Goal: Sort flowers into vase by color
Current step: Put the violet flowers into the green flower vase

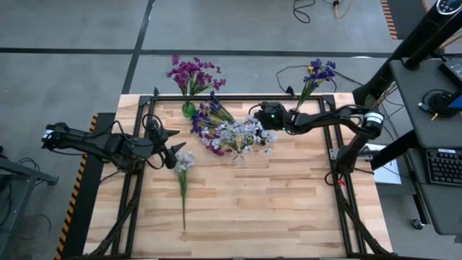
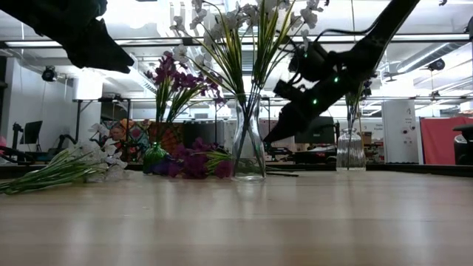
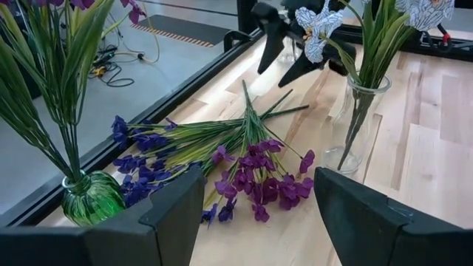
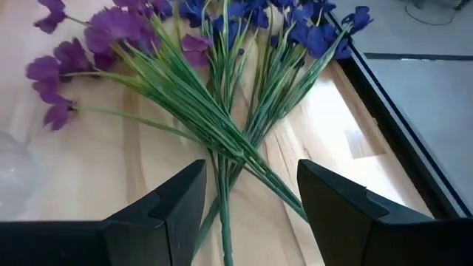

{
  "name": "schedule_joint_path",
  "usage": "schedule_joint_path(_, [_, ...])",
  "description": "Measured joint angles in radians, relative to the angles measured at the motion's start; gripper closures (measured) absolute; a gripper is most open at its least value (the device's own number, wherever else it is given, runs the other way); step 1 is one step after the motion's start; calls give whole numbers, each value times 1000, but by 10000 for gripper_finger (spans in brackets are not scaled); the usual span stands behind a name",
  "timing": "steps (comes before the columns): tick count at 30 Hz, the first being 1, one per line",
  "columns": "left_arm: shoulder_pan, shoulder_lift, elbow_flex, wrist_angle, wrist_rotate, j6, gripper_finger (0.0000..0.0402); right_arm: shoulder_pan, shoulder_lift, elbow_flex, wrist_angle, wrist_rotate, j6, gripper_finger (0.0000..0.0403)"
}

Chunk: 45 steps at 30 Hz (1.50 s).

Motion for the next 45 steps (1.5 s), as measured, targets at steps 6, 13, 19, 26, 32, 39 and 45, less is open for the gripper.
schedule_joint_path(6, [0,1,0,0,0,-3,164,0,81,1,81,0,-3,197])
schedule_joint_path(13, [0,1,0,1,0,-3,164,0,149,53,85,0,6,197])
schedule_joint_path(19, [0,5,0,1,0,-3,164,0,196,108,71,0,30,188])
schedule_joint_path(26, [0,26,0,0,0,-3,164,0,201,165,-44,0,19,131])
schedule_joint_path(32, [0,40,0,0,0,-3,164,-1,208,167,-43,-34,-47,108])
schedule_joint_path(39, [0,39,0,2,0,1,164,-14,232,166,-39,-53,-60,131])
schedule_joint_path(45, [0,41,0,1,0,1,164,-34,234,166,25,-49,-61,159])
